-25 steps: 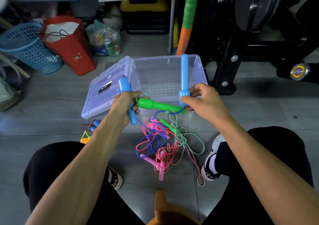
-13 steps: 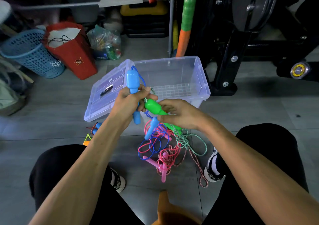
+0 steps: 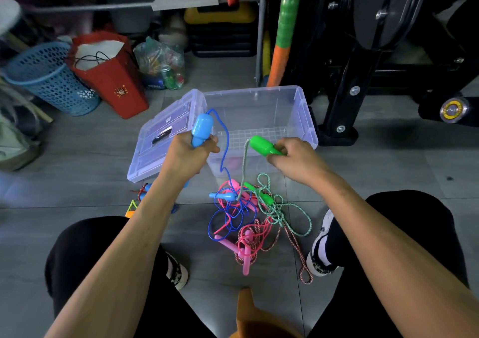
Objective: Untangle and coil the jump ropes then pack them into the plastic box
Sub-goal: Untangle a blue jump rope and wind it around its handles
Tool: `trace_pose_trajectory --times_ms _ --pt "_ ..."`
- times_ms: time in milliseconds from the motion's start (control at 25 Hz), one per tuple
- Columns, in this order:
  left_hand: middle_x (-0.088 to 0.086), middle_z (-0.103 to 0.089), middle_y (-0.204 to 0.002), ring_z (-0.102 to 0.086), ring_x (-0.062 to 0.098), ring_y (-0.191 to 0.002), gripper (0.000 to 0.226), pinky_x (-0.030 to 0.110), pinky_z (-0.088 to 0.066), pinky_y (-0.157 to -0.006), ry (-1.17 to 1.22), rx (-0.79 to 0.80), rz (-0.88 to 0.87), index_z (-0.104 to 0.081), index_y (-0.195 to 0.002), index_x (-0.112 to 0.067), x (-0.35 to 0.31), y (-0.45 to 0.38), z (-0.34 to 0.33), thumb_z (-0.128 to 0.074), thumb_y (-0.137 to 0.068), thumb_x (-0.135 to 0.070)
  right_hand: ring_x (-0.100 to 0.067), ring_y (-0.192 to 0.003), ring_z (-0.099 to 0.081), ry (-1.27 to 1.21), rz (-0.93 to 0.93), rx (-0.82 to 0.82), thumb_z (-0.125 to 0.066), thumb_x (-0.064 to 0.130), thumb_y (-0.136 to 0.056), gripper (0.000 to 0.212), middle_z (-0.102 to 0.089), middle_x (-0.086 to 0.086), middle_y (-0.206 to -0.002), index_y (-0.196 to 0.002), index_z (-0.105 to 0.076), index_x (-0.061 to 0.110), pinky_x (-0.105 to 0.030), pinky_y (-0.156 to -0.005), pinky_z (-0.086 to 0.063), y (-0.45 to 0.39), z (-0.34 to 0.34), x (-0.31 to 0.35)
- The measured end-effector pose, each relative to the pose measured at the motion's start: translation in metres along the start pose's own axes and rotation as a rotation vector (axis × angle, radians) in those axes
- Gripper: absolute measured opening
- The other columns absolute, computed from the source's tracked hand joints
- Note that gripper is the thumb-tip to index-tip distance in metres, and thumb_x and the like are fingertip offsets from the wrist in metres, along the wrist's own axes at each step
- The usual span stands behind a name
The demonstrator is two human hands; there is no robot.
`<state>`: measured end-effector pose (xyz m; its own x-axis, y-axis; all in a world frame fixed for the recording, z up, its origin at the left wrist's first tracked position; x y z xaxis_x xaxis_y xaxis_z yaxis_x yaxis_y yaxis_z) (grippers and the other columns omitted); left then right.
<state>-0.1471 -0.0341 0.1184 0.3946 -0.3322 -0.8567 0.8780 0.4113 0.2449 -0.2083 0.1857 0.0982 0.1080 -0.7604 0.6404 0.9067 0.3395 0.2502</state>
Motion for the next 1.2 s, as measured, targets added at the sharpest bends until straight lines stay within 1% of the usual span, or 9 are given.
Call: trace_pose_trajectory --times_ms 160,320,440,600,680,760,880,1000,1200 --pt "-0.001 -0.074 -0.087 -0.04 0.003 -0.038 0.012 0.019 -0.039 -0.043 0.003 0.007 0.036 -0.069 -0.093 -0.011 0.002 0.0 -0.002 -0.06 -0.089 -0.018 -0.025 -0.07 -0.061 -0.29 0.02 -0.164 -0.06 0.029 -0.081 0.014 -0.067 -0.009 -0.076 -0.081 -0.059 0.015 -0.034 -0.061 -0.046 0.006 0.022 0.007" --pt "0.0 -0.073 -0.079 -0.042 0.008 -0.041 0.026 0.021 -0.041 -0.045 -0.035 0.048 -0.003 -0.065 -0.091 -0.011 -0.004 0.003 -0.002 -0.06 -0.092 -0.036 -0.027 -0.074 -0.057 0.023 -0.147 -0.158 -0.056 0.025 -0.088 0.018 -0.058 -0.005 -0.074 -0.073 -0.049 0.017 -0.027 -0.05 -0.033 0.002 0.027 -0.019" --pt "-0.001 -0.068 -0.071 -0.044 0.007 -0.044 0.031 0.021 -0.042 -0.046 -0.094 0.068 -0.127 -0.058 -0.093 -0.013 -0.017 0.009 -0.003 -0.057 -0.093 -0.044 -0.034 -0.113 -0.054 0.265 -0.187 -0.037 -0.059 0.036 -0.09 0.036 -0.057 -0.017 -0.119 -0.111 -0.055 0.007 -0.034 -0.078 -0.046 -0.003 0.008 -0.032" --pt "-0.001 -0.057 -0.061 -0.045 0.01 -0.051 0.015 0.025 -0.039 -0.045 -0.045 0.311 -0.3 -0.062 -0.09 -0.016 -0.035 0.025 -0.009 -0.064 -0.092 -0.031 -0.013 -0.14 -0.034 -0.108 0.136 0.143 -0.067 0.036 -0.089 0.07 -0.034 0.001 -0.153 -0.149 -0.033 0.02 -0.026 -0.111 -0.028 0.0 -0.017 0.01" --pt "0.009 -0.056 -0.065 -0.043 0.014 -0.049 0.017 0.025 -0.038 -0.046 0.019 0.361 -0.313 -0.064 -0.09 -0.018 -0.035 0.031 -0.009 -0.068 -0.085 -0.034 -0.001 -0.131 -0.043 -0.315 0.255 0.249 -0.065 0.028 -0.091 0.055 -0.047 0.007 -0.145 -0.142 -0.045 0.022 -0.019 -0.106 -0.033 0.002 -0.034 0.028" --pt "0.014 -0.053 -0.069 -0.044 0.016 -0.049 0.027 0.027 -0.041 -0.051 0.238 0.191 -0.238 -0.065 -0.088 -0.016 -0.032 0.027 0.0 -0.069 -0.079 -0.042 -0.003 -0.097 -0.061 -0.44 0.256 0.318 -0.059 0.019 -0.096 0.017 -0.07 0.004 -0.105 -0.11 -0.066 0.013 -0.021 -0.087 -0.044 0.002 -0.042 0.034" --pt "0.005 -0.071 -0.092 -0.07 0.017 -0.08 0.023 0.032 -0.051 -0.078 0.8 -0.103 0.07 -0.059 -0.082 -0.018 -0.006 0.008 0.026 -0.063 -0.09 -0.039 -0.012 -0.065 -0.057 -0.467 0.234 0.3 -0.05 0.012 -0.098 0.022 -0.063 0.0 -0.068 -0.083 -0.065 0.016 -0.032 -0.07 -0.045 -0.002 -0.037 0.032" --pt "0.01 -0.072 -0.108 -0.067 0.024 -0.107 0.029 0.039 -0.047 -0.098 1.028 0.06 0.211 -0.048 -0.081 -0.02 0.008 -0.002 0.021 -0.052 -0.096 -0.044 0.0 -0.052 -0.047 -0.37 0.269 0.22 -0.048 0.01 -0.099 0.025 -0.053 0.008 -0.058 -0.086 -0.068 0.015 -0.021 -0.056 -0.04 -0.003 -0.03 0.033" --pt "0.003 -0.067 -0.075 -0.071 0.023 -0.077 0.027 0.037 -0.058 -0.074 1.117 0.17 0.199 -0.048 -0.078 -0.019 -0.004 0.009 -0.002 -0.052 -0.096 -0.039 0.0 -0.05 -0.045 -0.33 0.288 0.219 -0.052 0.011 -0.098 0.02 -0.054 0.014 -0.051 -0.088 -0.069 0.013 -0.016 -0.05 -0.035 0.002 -0.032 0.042"
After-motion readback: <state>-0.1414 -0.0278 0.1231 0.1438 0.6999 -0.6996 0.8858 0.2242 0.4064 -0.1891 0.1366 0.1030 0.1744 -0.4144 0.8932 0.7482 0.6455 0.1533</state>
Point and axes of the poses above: each hand's wrist, its own y-axis away from the middle knuckle, its own z-axis out of the back of the hand, x = y × z, the point moved 6 cm from there along -y, towards the middle knuckle
